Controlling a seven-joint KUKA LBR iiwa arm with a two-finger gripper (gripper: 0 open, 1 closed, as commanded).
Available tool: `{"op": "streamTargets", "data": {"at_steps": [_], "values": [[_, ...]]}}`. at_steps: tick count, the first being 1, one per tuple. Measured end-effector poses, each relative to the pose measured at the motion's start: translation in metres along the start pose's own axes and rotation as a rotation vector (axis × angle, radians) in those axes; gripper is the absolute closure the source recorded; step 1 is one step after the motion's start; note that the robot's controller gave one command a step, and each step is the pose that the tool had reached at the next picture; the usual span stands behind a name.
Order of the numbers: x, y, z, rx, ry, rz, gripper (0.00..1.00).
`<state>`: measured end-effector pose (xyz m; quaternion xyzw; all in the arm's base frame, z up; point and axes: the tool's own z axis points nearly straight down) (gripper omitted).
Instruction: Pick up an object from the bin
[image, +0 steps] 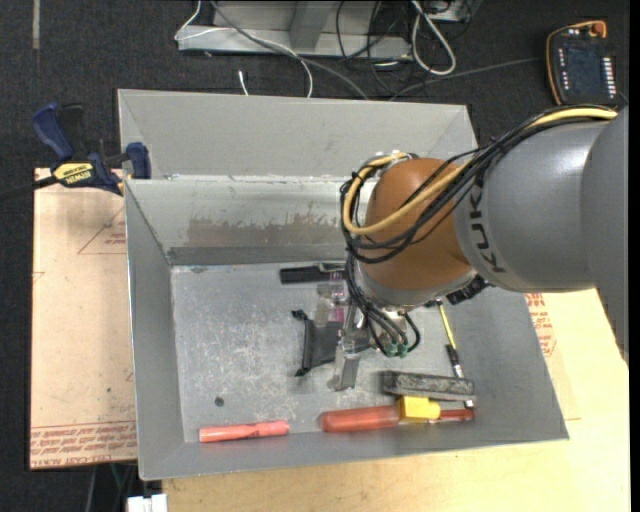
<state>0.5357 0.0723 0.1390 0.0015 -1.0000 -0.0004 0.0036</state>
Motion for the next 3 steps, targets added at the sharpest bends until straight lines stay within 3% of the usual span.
{"op": "streamTargets", "data": {"at_steps": [1, 2, 3], "values": [[-0.002, -0.001, -0.005, -0.001, -0.007, 0.003, 0.0], [-0.021, -0.042, -0.001, -0.001, -0.005, -0.034, 0.0], [-0.02, -0.044, -0.001, -0.004, -0.006, -0.01, 0.0]]}}
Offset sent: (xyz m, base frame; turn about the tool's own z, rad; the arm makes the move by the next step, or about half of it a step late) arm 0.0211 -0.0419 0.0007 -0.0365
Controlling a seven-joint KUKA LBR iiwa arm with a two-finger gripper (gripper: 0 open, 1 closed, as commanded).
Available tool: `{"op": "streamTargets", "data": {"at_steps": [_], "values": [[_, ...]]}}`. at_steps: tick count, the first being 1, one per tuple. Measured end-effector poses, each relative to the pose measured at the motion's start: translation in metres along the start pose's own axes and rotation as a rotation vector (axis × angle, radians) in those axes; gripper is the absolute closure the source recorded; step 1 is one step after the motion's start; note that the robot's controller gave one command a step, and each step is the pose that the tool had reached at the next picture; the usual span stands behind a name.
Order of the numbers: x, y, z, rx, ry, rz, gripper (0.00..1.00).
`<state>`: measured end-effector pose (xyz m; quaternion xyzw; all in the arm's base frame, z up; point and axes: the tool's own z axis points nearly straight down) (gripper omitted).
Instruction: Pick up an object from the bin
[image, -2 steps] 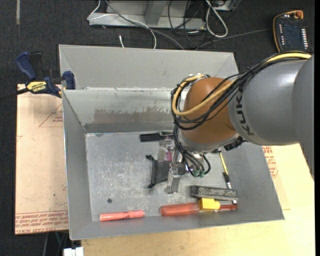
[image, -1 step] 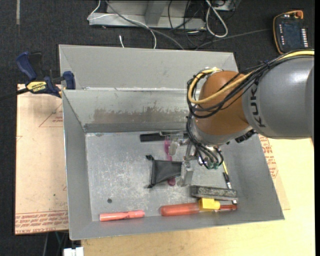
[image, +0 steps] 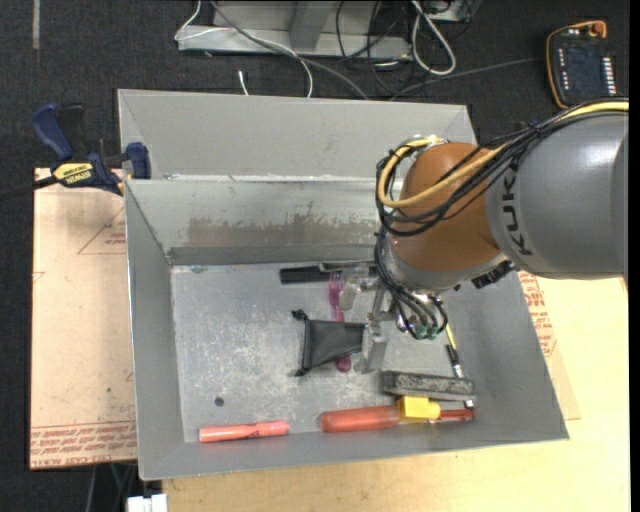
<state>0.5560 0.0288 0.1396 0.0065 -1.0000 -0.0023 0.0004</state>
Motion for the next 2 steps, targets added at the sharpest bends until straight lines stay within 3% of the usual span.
{"op": "streamTargets", "data": {"at_steps": [1, 2], "values": [[0.005, 0.012, -0.005, 0.001, 0.001, -0.175, 0.0], [0.002, 0.017, 0.07, -0.001, 0.0, -0.122, 0.0]]}}
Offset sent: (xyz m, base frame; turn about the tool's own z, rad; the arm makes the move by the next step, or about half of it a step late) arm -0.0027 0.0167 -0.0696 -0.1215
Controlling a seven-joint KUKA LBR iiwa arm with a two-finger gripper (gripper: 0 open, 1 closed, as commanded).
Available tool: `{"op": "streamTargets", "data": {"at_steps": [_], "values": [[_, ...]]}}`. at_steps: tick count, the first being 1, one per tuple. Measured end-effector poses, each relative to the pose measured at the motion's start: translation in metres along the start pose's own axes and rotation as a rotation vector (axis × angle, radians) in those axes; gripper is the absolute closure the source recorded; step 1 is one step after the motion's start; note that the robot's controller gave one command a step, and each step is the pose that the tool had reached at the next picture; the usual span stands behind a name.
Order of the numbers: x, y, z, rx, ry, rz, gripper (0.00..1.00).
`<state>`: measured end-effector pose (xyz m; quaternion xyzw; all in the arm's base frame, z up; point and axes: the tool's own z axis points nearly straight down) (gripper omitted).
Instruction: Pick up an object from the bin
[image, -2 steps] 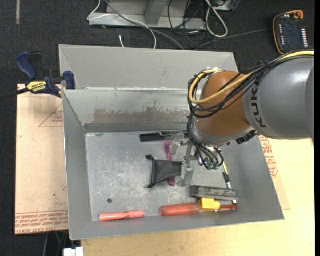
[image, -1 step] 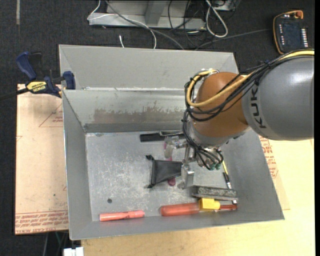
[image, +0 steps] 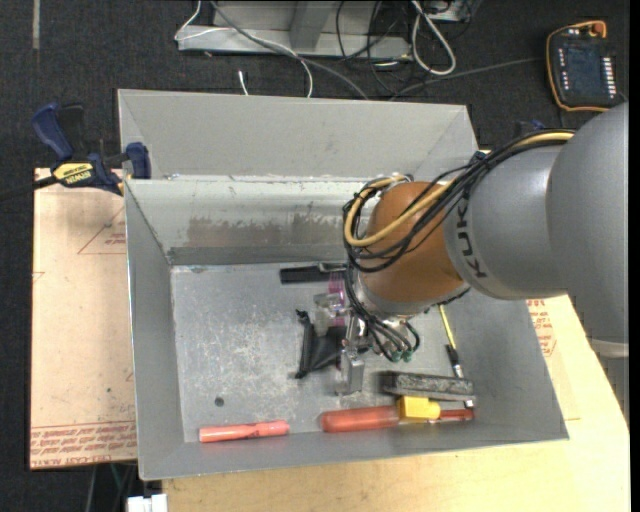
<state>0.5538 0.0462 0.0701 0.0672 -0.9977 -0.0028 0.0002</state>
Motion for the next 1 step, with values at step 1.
{"op": "streamTargets", "data": {"at_steps": [1], "values": [[0.0007, -0.0102, -0.0011, 0.0, -0.012, 0.021, 1.0]]}}
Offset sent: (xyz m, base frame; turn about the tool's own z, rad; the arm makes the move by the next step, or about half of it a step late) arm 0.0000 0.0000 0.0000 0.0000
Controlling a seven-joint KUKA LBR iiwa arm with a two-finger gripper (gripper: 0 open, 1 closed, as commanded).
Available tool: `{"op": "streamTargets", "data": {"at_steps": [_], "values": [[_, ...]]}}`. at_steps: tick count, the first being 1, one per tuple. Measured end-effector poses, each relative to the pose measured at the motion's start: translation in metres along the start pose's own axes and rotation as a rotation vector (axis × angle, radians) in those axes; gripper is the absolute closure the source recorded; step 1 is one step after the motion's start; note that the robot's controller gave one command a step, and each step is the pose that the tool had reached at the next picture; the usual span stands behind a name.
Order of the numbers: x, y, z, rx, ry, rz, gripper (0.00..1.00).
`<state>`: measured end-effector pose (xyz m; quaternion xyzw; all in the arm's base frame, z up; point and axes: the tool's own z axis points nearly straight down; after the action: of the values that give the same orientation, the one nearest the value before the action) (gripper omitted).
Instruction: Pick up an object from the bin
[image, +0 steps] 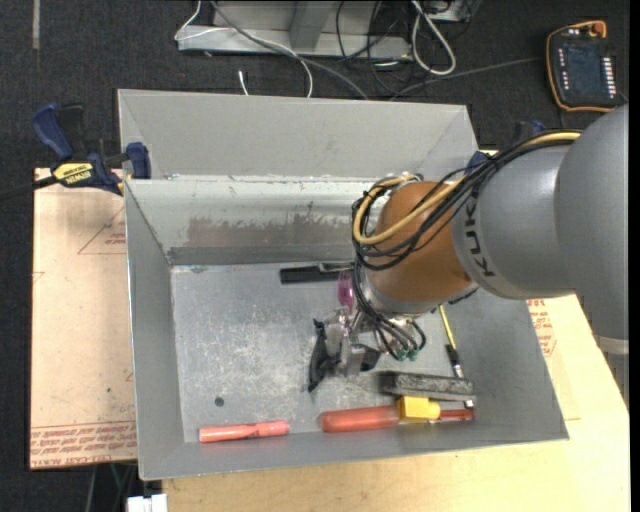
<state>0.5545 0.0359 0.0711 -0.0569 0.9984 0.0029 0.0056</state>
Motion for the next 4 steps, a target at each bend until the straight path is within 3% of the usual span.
{"op": "streamTargets", "data": {"at_steps": [2, 4], "values": [[0.001, 0.0, -0.009, 0.0, 0.002, 0.001, 1.0], [0.0, 0.001, -0.051, -0.001, 0.0, 0.001, 1.0]]}}
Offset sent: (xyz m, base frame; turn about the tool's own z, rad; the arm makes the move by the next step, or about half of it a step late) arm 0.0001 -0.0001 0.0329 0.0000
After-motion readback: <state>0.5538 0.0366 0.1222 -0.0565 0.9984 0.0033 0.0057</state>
